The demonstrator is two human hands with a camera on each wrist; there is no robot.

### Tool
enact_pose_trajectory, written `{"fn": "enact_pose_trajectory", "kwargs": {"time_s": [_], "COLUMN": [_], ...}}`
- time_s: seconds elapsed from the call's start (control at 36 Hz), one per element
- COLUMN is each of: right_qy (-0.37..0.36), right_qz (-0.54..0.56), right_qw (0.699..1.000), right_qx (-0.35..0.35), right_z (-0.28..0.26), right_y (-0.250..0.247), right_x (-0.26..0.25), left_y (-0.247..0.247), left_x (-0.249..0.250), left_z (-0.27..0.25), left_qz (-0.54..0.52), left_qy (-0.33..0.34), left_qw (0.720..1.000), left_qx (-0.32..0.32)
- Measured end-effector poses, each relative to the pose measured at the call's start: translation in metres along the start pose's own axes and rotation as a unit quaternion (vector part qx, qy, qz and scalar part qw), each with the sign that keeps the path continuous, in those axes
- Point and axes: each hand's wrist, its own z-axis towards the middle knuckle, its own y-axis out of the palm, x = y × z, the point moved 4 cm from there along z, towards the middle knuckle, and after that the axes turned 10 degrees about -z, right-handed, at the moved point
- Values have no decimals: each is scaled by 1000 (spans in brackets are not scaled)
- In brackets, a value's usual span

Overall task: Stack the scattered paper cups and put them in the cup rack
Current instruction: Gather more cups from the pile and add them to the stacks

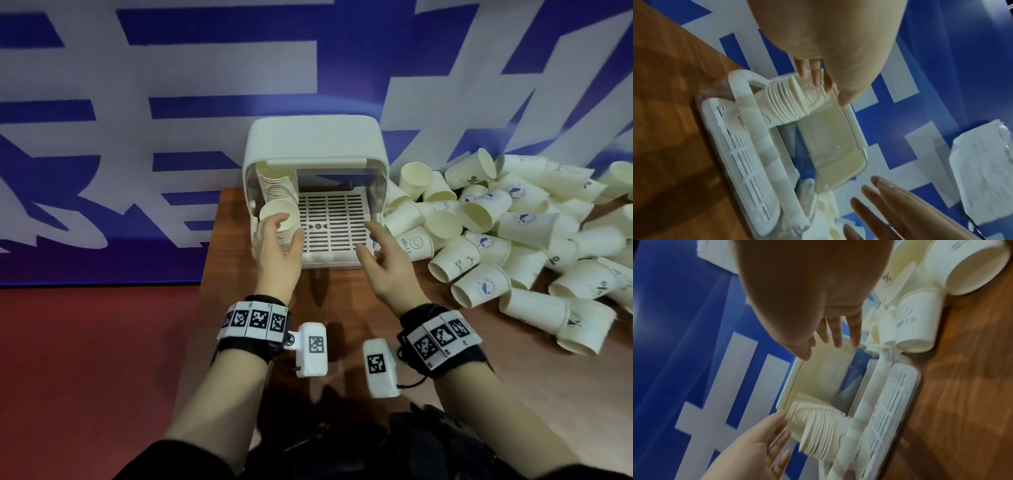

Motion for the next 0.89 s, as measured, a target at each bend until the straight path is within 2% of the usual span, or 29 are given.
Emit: {"fn": "enact_pose_trajectory", "kwargs": {"time_s": [0.22, 0.44, 0.56, 0.75, 0.89], "right_qy": [99, 147, 157, 250, 267], "right_qz": [31, 13, -36, -65, -94], "right_qw": [992, 981, 976, 957, 954], "right_qx": [69, 126, 147, 134, 101], "right_z": [-35, -68, -81, -97, -100], "right_y": [-77, -162, -209, -274, -299], "right_x": [46, 94, 120, 174, 209], "left_y": [61, 146, 196, 277, 320], "left_x": [26, 55, 70, 83, 84], "left_z": [-38, -78, -101, -139, -159], "left_qz": [-7, -18, -27, -4, 50], "left_qy": [21, -13, -39, -38, -34], "left_qw": [997, 982, 969, 942, 925], "left_qx": [-69, -188, -241, -332, -376]}}
